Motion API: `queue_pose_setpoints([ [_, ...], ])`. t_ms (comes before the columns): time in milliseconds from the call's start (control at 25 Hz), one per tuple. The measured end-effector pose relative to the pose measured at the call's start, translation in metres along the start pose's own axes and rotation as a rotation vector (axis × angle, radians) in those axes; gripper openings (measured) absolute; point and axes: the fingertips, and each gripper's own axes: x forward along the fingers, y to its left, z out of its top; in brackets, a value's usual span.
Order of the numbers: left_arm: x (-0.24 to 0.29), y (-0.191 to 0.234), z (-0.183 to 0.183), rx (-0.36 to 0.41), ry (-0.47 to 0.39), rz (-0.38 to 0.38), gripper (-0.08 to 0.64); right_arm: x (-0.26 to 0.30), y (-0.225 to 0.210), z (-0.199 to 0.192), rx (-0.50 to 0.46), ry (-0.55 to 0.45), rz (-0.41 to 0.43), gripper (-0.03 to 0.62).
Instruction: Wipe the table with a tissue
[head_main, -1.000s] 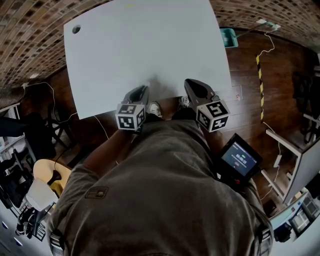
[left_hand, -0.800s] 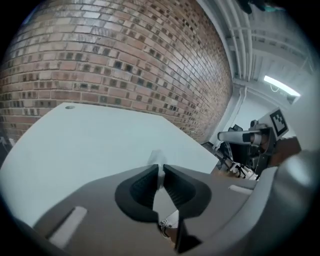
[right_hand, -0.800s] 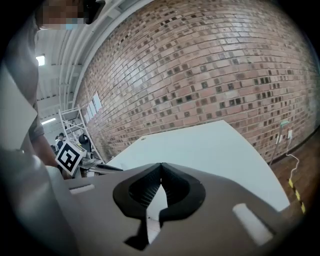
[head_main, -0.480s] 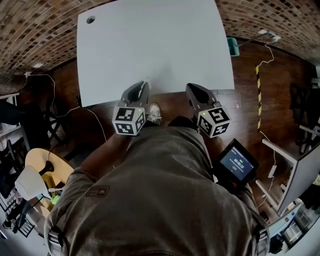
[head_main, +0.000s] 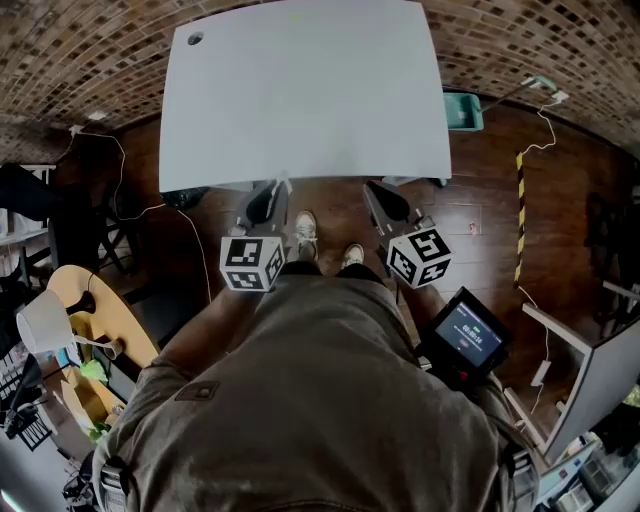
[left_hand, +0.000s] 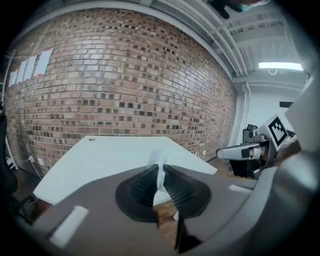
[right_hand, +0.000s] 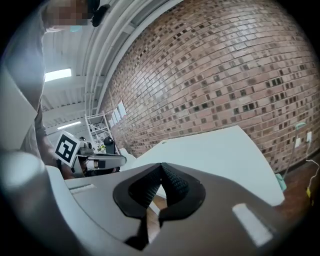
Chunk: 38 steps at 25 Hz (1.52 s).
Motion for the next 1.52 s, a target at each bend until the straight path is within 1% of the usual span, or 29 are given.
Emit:
queue_pose_setpoints([
  [160,-0.02,-0.021,-0.002,-0.008,-0.015,0.041,0.032,-0.02,0.0,-0.006,0.002,-0.008,0.036,0.011],
  [320,-0.034,-0.031,-0.006,-0.012,-0.026,0.051,0.032,-0.03,0.006,-0.007,-0.015,-0.013,0.054,0.011],
  [600,-0.051,-0.036,-0.015,-0.016,-0.039,0.02,0.032,-0.042,0.026,-0.002,-0.051,-0.034,0.033,0.011],
  [800,-0.052,-0.035,-0.018,-0.035,-0.038,0.011,0.032,-0.043,0.03,-0.004,-0.052,-0.032,0.025,0.011],
  [1000,-0.051,-0.037,-0.017,-0.034,-0.039,-0.001,0.032,-0.045,0.03,-0.003,-0.054,-0.032,0.019,0.011],
  [1520,-0.067,-0.029,-0.022,-0.041,-0.047,-0.014,0.032,-0.046,0.052,-0.008,-0.066,-0.039,0.013,0.011],
])
